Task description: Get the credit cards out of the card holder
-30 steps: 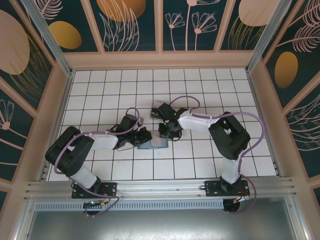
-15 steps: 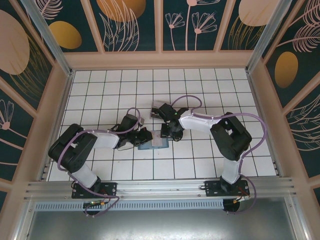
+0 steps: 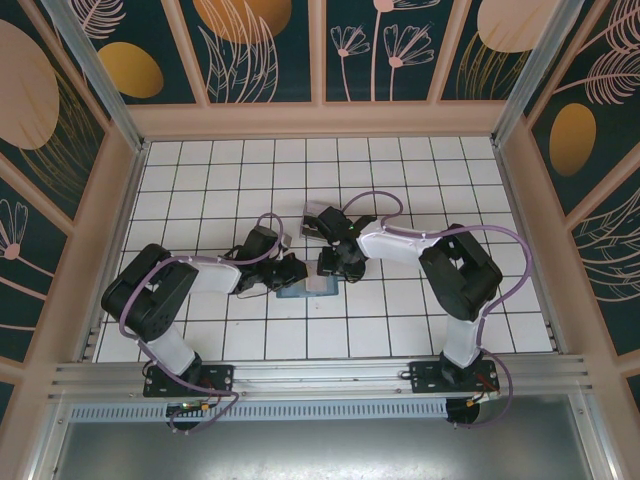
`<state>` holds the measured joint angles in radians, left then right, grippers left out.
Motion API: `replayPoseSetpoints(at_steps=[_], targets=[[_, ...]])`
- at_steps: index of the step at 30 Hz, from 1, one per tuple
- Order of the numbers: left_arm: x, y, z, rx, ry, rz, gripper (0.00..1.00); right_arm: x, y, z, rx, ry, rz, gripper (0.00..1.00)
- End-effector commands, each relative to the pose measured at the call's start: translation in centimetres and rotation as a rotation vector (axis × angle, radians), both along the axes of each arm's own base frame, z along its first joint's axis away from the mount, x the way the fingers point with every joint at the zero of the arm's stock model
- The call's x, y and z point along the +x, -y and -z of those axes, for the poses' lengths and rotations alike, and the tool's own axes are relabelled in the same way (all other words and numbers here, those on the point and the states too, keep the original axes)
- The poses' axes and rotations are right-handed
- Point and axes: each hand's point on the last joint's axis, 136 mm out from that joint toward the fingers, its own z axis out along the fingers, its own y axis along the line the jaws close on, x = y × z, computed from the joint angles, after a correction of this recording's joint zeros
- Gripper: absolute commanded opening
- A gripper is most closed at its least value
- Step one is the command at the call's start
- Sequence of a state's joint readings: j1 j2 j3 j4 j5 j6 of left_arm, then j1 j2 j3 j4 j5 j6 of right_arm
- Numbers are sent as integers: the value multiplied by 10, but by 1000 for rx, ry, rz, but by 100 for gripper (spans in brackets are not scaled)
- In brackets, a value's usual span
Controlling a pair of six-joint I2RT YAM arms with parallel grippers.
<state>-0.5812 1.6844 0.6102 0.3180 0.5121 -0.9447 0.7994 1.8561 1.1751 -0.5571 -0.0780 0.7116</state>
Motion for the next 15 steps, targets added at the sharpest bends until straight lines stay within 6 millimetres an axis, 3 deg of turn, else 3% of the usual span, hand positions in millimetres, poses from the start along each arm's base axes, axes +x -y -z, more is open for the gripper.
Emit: replayPoseSetpoints(at_steps=[1, 15], targets=[[-1, -3, 9, 31, -19, 4, 12, -5, 13, 16, -77, -32, 2, 52], [-4, -8, 13, 61, -29, 8, 11, -11, 32, 33, -208, -44, 14, 42]])
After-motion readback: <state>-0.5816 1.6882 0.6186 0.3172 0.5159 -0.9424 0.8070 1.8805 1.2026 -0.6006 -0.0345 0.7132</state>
